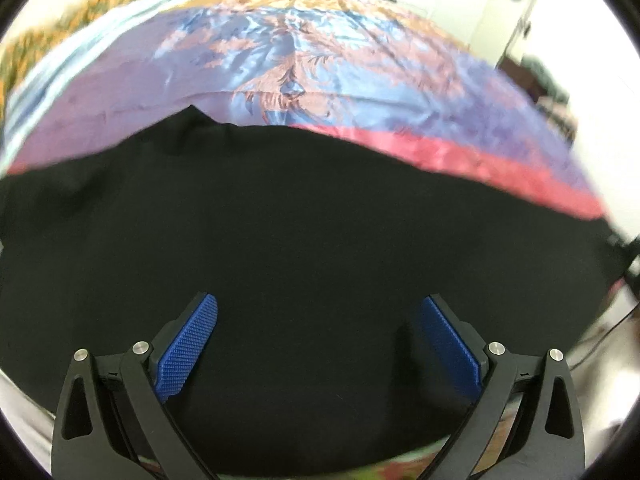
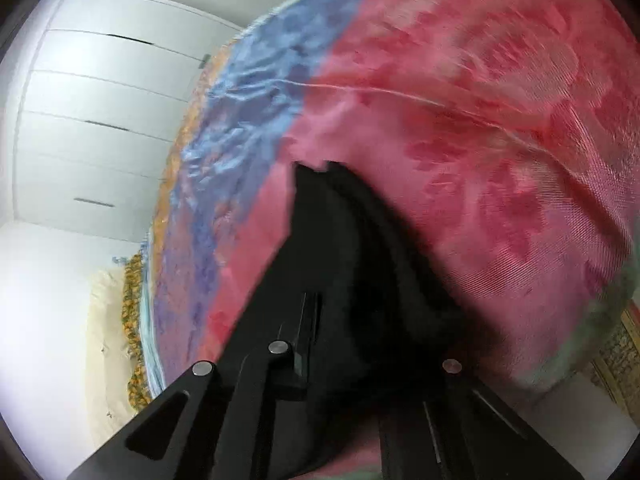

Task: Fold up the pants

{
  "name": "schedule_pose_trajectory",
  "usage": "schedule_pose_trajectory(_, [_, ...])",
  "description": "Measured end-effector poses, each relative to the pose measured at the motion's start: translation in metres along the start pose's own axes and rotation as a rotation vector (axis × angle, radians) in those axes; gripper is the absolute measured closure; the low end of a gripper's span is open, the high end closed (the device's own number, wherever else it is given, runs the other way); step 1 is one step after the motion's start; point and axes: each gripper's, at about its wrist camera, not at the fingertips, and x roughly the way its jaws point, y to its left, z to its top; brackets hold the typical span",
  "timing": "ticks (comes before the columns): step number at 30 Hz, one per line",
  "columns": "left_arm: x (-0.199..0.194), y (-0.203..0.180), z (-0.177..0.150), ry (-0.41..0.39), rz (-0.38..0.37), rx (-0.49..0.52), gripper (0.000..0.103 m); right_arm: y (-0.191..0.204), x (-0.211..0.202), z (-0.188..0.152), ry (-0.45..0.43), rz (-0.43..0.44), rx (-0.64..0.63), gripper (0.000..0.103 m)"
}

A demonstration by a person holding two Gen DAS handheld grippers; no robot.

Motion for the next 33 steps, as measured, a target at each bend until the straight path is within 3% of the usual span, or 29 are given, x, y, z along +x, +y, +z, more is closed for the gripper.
schedule_pose_trajectory(5, [-0.007,0.025,-0.001,-0.008,-0.039,-0.101,0.001,0.053,-0.006,-0.044,0.044,0.229,0.006,0.094])
schedule_pose_trajectory(11, [-0.016,0.049,0.005,-0.036,-0.028,-0.169,0.001,0.122,0.044,-0.126,0.157,0.311,-0.013,0.094])
schedule_pose_trajectory(18, [-0.027,0.079,0.003,-0.055,-0.035,-0.259,0.002,0.181,0.154,-0.228,0.270,0.247,-0.069,0.094])
schedule_pose_trajectory(22, [-0.034,0.092,0.004,-0.077,-0.043,-0.295,0.002,0.222,0.202,-0.283,0.304,0.156,-0.342,0.094])
schedule_pose_trajectory(25, [-0.036,0.096,0.005,-0.087,-0.049,-0.310,0.002,0.240,0.232,-0.333,0.387,0.082,-0.588,0.093])
schedule_pose_trajectory(28, [-0.038,0.098,0.005,-0.092,-0.045,-0.311,0.002,0.247,0.245,-0.370,0.408,-0.001,-0.832,0.078])
schedule_pose_trajectory(29, [-0.039,0.099,0.005,-0.097,-0.046,-0.313,0.002,0.252,0.246,-0.378,0.397,-0.007,-0.936,0.063])
schedule_pose_trajectory(30, [-0.042,0.101,0.005,-0.110,-0.054,-0.319,0.002,0.259,0.241,-0.390,0.383,-0.018,-1.073,0.033])
schedule_pose_trajectory(31, [-0.045,0.104,0.005,-0.123,-0.066,-0.331,0.002,0.264,0.237,-0.401,0.358,-0.043,-1.200,0.015])
schedule_pose_trajectory(32, [-0.047,0.107,0.005,-0.135,-0.080,-0.348,0.002,0.266,0.228,-0.415,0.307,-0.067,-1.331,0.001])
schedule_pose_trajectory(33, [-0.049,0.112,0.005,-0.149,-0.106,-0.380,0.002,0.264,0.216,-0.427,0.267,-0.073,-1.426,0.000])
